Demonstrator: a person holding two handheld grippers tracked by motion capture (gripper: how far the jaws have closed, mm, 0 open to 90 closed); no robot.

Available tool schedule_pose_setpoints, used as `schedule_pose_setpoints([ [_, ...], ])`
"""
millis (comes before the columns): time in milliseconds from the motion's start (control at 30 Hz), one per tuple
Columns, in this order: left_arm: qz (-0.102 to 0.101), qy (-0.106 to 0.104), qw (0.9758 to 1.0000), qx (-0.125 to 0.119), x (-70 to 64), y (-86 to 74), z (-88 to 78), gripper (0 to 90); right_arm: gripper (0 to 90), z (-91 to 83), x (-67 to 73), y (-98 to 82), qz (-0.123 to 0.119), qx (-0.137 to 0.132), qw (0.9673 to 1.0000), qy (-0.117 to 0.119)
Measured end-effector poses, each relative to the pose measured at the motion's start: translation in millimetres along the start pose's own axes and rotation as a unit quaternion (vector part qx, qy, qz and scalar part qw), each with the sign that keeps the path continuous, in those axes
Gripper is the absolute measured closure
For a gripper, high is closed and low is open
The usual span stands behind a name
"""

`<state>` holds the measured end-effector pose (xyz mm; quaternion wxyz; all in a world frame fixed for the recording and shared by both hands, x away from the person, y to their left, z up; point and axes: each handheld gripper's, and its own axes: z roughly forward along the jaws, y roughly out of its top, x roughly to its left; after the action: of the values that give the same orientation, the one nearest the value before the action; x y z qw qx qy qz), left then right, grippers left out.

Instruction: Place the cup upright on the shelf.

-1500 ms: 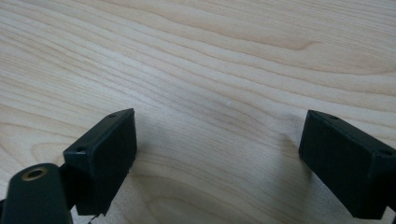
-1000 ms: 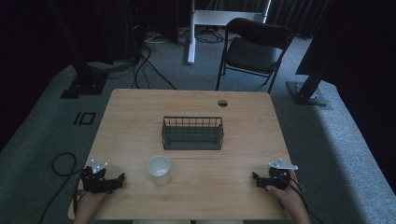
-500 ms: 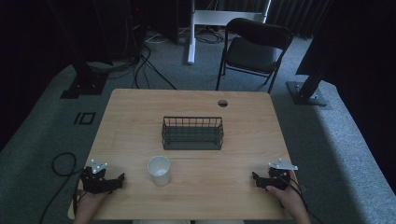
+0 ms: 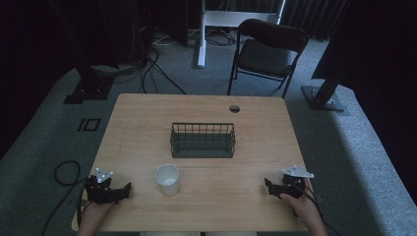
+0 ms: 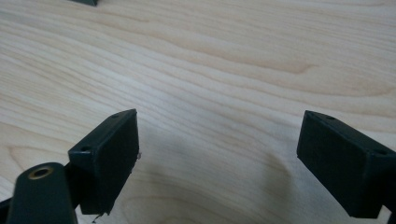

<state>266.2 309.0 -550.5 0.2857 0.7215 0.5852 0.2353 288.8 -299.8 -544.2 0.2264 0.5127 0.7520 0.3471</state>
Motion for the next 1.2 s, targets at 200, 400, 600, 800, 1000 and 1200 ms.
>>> schedule_pose_setpoints([
  [200,0.000,0.000,1.0000,0.000,0.0,0.0,0.0,0.7,12.6,-0.2,4.5,5.6,-0.008,-0.010,0.9999,0.011],
  [400,0.000,0.000,1.0000,0.000,0.0,0.0,0.0,0.7,12.6,2.8,10.0,8.3,-0.015,-0.008,0.9998,0.008],
  [600,0.000,0.000,1.0000,0.000,0.0,0.0,0.0,0.7,12.6,6.5,16.6,9.6,-0.025,-0.008,0.9995,0.018],
  [800,0.002,-0.002,1.0000,0.000,0.5,0.3,0.3,0.7,12.9,11.1,27.6,15.6,-0.033,-0.020,0.9990,0.022],
  [1000,0.002,-0.002,1.0000,0.000,0.5,0.3,0.3,0.7,12.9,8.1,40.2,23.5,-0.045,-0.030,0.9976,0.042],
  [1200,0.002,-0.001,1.0000,0.000,0.4,0.3,0.3,0.7,13.4,2.5,51.7,29.3,-0.059,-0.044,0.9957,0.057],
])
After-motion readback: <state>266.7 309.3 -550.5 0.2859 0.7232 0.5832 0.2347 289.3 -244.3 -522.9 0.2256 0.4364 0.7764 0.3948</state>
